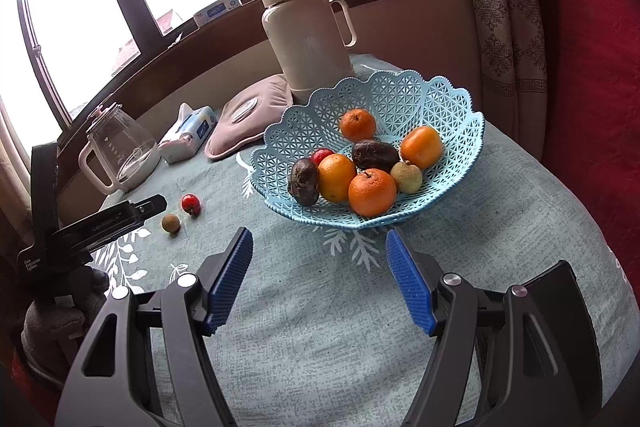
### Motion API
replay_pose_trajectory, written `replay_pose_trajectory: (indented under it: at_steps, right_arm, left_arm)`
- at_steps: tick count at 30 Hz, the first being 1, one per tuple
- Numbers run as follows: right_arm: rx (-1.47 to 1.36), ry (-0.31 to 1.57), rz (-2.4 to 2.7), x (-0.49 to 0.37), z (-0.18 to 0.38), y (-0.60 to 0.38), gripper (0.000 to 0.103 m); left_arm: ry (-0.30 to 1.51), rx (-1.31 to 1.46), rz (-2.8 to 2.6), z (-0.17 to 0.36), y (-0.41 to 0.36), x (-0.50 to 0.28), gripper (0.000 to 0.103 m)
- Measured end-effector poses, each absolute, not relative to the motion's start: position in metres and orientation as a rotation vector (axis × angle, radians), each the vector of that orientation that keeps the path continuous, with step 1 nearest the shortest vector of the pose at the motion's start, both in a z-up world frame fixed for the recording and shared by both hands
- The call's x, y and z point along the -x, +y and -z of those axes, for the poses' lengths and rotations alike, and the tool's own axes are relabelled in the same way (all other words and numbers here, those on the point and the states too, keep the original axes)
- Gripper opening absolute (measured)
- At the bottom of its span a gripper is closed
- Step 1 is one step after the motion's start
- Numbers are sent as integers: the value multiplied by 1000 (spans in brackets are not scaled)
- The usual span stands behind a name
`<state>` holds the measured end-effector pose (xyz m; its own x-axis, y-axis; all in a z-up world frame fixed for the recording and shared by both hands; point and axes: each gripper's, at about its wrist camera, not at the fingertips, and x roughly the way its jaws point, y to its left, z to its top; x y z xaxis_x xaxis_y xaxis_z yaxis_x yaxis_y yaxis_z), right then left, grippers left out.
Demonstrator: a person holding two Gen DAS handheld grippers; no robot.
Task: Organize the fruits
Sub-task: 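Withdraw the open left gripper toward the small brown longan, then grasp the small brown longan with the left gripper and lift it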
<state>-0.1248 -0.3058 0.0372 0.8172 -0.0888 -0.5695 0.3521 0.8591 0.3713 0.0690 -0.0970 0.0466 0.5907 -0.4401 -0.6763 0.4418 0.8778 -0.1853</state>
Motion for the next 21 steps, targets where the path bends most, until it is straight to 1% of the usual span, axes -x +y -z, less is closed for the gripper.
replay_pose_trajectory:
  at_steps: [13, 14, 15, 21]
  right_arm:
    - [-465, 613, 198, 113, -32, -287, 71]
    - [-462, 618, 193, 112, -32, -286, 71]
    - [-459, 622, 189, 111, -32, -284, 71]
    - [-442, 644, 166, 104, -30, -273, 71]
  left_arm:
    - [821, -6, 469, -27, -83, -84, 61]
    - [826, -8, 467, -26, -83, -86, 59]
    - [833, -10, 469, -24, -84, -88, 54]
    - [862, -19, 481, -15, -88, -99, 46]
